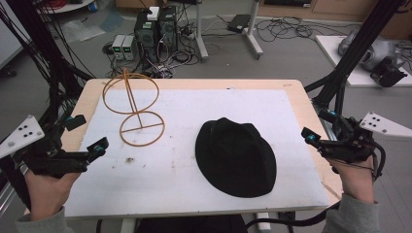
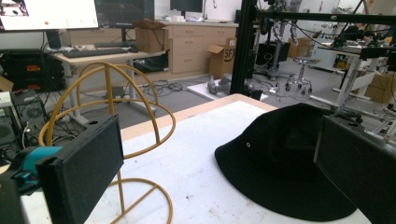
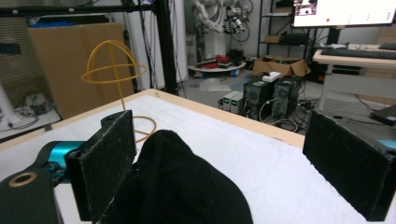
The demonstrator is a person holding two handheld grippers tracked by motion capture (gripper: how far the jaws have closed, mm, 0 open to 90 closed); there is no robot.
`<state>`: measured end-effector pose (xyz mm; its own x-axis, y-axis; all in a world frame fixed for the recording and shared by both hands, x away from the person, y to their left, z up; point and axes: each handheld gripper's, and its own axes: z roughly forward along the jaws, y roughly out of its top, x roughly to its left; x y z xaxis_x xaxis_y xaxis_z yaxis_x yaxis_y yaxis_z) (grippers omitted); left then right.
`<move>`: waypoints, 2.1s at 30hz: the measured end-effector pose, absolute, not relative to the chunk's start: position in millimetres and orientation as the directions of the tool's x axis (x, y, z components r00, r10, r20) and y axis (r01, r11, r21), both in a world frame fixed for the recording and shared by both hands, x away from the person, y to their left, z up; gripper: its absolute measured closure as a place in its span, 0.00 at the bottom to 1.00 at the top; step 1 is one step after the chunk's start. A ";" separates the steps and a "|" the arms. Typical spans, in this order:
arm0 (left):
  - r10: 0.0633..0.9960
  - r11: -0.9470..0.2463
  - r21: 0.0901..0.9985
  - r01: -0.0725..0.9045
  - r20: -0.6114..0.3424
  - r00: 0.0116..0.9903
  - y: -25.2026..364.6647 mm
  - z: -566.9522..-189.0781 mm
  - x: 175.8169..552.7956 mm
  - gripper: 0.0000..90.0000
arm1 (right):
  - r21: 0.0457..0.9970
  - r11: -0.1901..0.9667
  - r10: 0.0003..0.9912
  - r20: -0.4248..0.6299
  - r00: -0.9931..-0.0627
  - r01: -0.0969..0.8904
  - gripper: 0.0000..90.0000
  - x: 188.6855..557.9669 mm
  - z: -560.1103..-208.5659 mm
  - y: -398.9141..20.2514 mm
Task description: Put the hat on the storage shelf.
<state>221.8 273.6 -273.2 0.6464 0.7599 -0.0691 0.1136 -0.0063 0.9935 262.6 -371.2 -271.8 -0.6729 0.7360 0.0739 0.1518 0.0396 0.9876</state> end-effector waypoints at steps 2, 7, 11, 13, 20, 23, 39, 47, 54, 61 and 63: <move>0.758 -0.011 0.992 0.128 -0.075 0.647 273.5 -273.2 222.5 0.02 | 0.988 0.032 0.742 0.076 -0.666 0.149 0.10 263.1 -272.0 -372.1; 0.758 -0.009 0.992 0.128 -0.077 0.648 273.1 -273.5 222.6 0.02 | 0.987 0.037 0.738 0.077 -0.670 0.154 0.10 262.5 -272.1 -373.7; 0.758 -0.008 0.993 0.119 -0.072 0.649 272.3 -273.6 222.2 0.02 | 0.986 0.044 0.736 0.075 -0.673 0.158 0.10 263.1 -272.6 -374.7; 0.756 -0.010 0.993 0.120 -0.071 0.650 271.9 -274.1 222.6 0.02 | 0.984 0.060 0.733 0.069 -0.676 0.166 0.10 264.3 -273.0 -373.6; 0.751 -0.005 0.994 0.112 -0.070 0.657 272.4 -271.7 223.3 0.02 | 0.980 0.105 0.723 0.041 -0.690 0.169 0.10 264.3 -272.7 -365.7; 0.749 -0.008 0.994 0.113 -0.069 0.660 270.9 -272.3 222.6 0.02 | 0.979 0.111 0.713 0.040 -0.700 0.169 0.10 265.9 -271.7 -360.8; 0.752 -0.010 0.991 0.131 -0.079 0.655 271.1 -277.7 215.2 0.02 | 0.957 0.235 0.606 -0.008 -0.795 0.169 0.10 293.5 -263.2 -324.2; 0.761 -0.017 0.990 0.139 -0.078 0.644 274.1 -279.4 209.1 0.02 | 0.934 0.317 0.538 -0.033 -0.842 0.167 0.10 311.5 -265.7 -294.9; 0.767 -0.028 0.989 0.148 -0.073 0.638 276.2 -280.8 203.3 0.02 | 0.921 0.343 0.513 -0.018 -0.858 0.186 0.10 328.1 -275.5 -277.4; 0.778 -0.035 0.987 0.159 -0.073 0.624 279.4 -282.7 198.1 0.02 | 0.895 0.401 0.472 -0.020 -0.881 0.194 0.10 342.1 -290.7 -259.6; 0.778 -0.036 0.986 0.161 -0.074 0.624 279.5 -283.0 196.8 0.02 | 0.887 0.414 0.466 -0.013 -0.885 0.205 0.10 346.9 -297.2 -253.4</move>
<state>196.8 279.5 -283.0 0.6243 0.7777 -0.0736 0.1607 -0.0356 0.9864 346.9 -253.4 -297.2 -0.8848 0.4659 -0.0125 0.2052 0.4135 0.8871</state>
